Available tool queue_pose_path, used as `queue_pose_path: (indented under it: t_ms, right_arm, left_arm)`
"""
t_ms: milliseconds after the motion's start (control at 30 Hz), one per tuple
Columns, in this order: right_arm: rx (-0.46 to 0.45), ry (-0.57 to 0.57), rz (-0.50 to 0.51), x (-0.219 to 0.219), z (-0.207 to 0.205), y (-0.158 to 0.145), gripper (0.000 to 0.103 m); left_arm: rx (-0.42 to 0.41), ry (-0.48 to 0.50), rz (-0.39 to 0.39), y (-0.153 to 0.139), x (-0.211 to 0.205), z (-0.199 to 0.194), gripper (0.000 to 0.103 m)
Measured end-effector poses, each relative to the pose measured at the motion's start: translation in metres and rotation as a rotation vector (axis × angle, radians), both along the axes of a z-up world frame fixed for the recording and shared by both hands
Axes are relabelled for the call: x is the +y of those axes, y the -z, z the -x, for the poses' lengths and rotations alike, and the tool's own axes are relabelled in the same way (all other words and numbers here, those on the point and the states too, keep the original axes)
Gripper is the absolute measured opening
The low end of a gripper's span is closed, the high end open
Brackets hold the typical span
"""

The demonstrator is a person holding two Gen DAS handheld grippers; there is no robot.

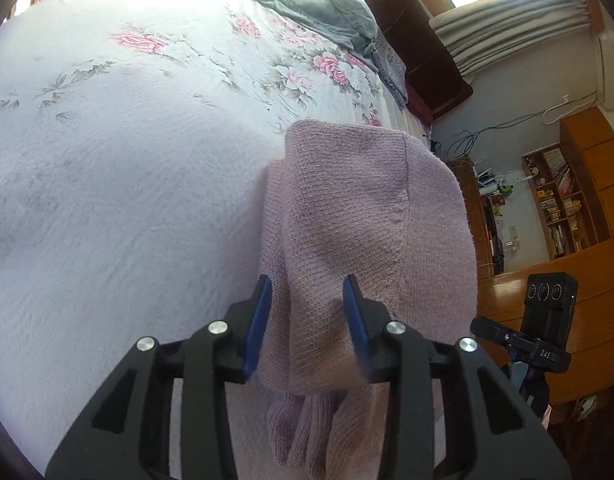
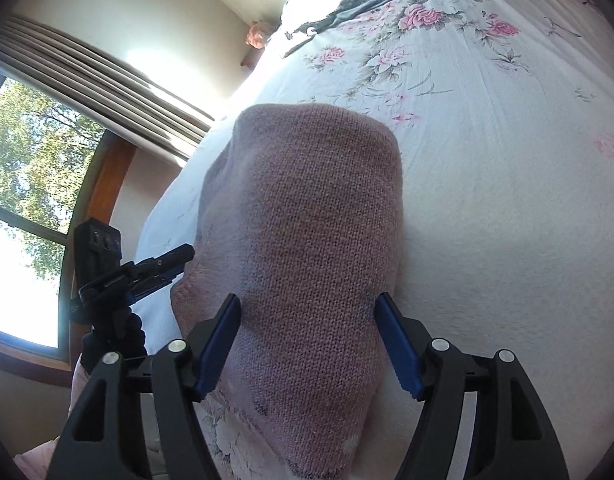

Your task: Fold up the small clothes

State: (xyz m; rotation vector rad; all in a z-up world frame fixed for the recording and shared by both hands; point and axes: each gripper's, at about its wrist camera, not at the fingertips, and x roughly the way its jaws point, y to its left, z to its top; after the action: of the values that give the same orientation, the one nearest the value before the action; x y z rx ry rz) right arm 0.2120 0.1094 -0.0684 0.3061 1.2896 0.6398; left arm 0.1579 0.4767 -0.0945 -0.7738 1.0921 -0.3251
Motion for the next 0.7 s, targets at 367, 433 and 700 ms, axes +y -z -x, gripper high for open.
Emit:
queue_pose_path:
  t_ms: [367, 433, 700]
  right_arm:
    - [0.061, 0.017, -0.062, -0.013, -0.004, 0.014, 0.075]
    - [0.093, 0.021, -0.099, -0.012, -0.006, 0.022, 0.077]
    - [0.147, 0.011, -0.115, 0.01, -0.019, 0.054, 0.095]
  left_arm:
    - [0.082, 0.088, 0.167, 0.044, -0.02, 0.009, 0.07]
    - [0.09, 0.082, 0.237, 0.055, -0.024, 0.006, 0.072]
    - [0.053, 0.104, 0.257, 0.058, -0.048, 0.002, 0.081]
